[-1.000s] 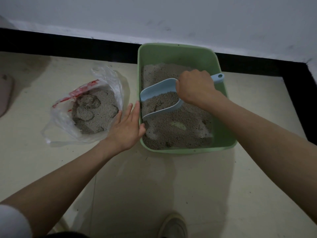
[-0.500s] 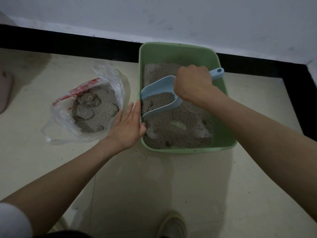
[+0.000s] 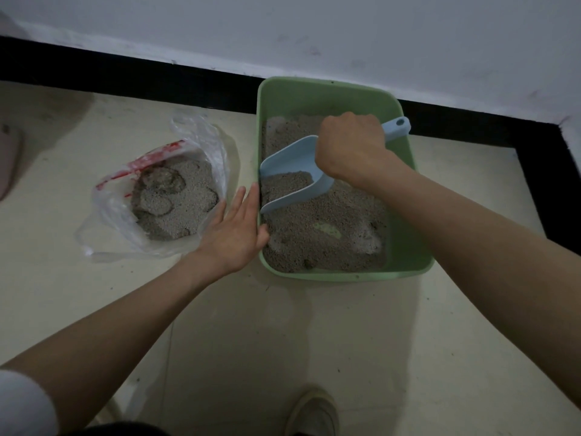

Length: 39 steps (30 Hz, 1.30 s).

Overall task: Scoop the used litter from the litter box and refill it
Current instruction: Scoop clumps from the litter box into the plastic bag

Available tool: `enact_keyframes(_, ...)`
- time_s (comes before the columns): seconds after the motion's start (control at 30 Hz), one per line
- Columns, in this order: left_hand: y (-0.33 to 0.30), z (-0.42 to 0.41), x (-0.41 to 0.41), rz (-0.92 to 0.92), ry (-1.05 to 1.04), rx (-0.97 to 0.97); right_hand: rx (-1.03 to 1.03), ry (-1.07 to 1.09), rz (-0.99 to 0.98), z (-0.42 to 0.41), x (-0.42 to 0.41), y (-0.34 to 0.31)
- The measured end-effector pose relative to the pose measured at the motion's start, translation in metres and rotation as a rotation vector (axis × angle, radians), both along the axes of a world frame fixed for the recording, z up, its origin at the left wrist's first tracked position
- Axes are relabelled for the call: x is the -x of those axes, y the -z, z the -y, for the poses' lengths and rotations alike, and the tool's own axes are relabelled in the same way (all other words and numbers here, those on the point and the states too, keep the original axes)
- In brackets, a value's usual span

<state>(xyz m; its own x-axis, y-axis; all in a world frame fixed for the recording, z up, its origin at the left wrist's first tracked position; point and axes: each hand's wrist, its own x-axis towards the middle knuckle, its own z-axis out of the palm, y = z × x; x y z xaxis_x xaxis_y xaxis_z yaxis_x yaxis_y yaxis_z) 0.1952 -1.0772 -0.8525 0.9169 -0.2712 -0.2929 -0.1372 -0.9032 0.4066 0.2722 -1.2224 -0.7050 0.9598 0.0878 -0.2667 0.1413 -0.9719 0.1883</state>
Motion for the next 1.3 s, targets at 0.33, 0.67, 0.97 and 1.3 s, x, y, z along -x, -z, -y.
enact_keyframes(0.33, -0.001, 0.001, 0.0, -0.014, -0.001, -0.007, 0.019, -0.032, 0.012, -0.005, -0.005, -0.002)
enact_keyframes(0.67, -0.001, 0.0, 0.001, -0.022, -0.001, 0.014, -0.062, 0.004, -0.026, 0.016, -0.016, 0.018)
enact_keyframes(0.97, -0.004, -0.001, 0.001, -0.041, 0.014, 0.017, -0.398, 0.208, -0.151, 0.078, -0.009, 0.092)
enact_keyframes(1.3, 0.001, -0.002, 0.0, -0.006, 0.02, -0.011, -0.71, 0.388, -0.183, 0.096, 0.022, 0.144)
